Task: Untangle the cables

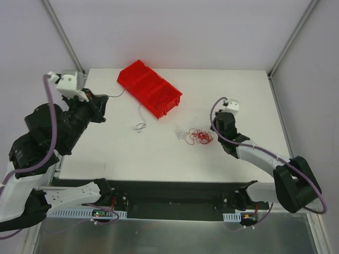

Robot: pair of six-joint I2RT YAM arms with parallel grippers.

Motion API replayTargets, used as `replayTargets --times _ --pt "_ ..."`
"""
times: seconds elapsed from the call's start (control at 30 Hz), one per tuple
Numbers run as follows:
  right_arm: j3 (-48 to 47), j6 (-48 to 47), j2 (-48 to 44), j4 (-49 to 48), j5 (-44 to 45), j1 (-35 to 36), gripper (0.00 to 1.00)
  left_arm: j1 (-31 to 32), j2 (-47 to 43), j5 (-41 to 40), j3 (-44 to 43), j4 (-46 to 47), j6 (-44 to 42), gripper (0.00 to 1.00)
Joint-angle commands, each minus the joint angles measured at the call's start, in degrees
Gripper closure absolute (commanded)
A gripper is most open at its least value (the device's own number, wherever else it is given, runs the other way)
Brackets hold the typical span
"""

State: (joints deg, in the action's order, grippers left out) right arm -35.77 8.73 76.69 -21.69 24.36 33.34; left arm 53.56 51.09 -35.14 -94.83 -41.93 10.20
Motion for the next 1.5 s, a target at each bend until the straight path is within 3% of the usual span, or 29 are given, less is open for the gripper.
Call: replayTargets --times 0.0,0.13,0.23,0.5,0.83,1.1,1.47 --pt "4.83 6.21 -9.96 13.40 14.04 -8.97 1.00 -0.21 -3.89 -11.44 1.48 2.29 -3.59 1.00" --pt "8.43 4.73 -16.20 16.42 10.74 -16.45 1.00 -0.21 -4.24 -9.79 3.41 2.21 -3.88 1.00" --pt "8.09 1.56 -18.93 15.62 7.12 -17.17 1.00 -0.21 -2.50 -6.01 5.70 2.12 -1.68 1.00" --pt "7.46 -1.61 -15.61 11.16 -16.25 -18.58 1.00 -1.00 8.49 -0.29 14.22 2.38 3.24 1.00" --pt "11.17 -1.96 -12.44 4.91 -20.74 -18.58 0.99 -2.14 18.25 9.21 18.80 4.93 8.70 1.00" --pt "10.80 -1.70 -10.94 3.94 -22.34 -18.58 1.00 -7.93 22.65 11.48 13.01 7.48 6.86 1.00" --pt "9.58 -1.44 -7.78 3.06 -22.60 -18.66 1.00 -18.84 33.62 13.07 -8.69 9.50 1.06 1.00"
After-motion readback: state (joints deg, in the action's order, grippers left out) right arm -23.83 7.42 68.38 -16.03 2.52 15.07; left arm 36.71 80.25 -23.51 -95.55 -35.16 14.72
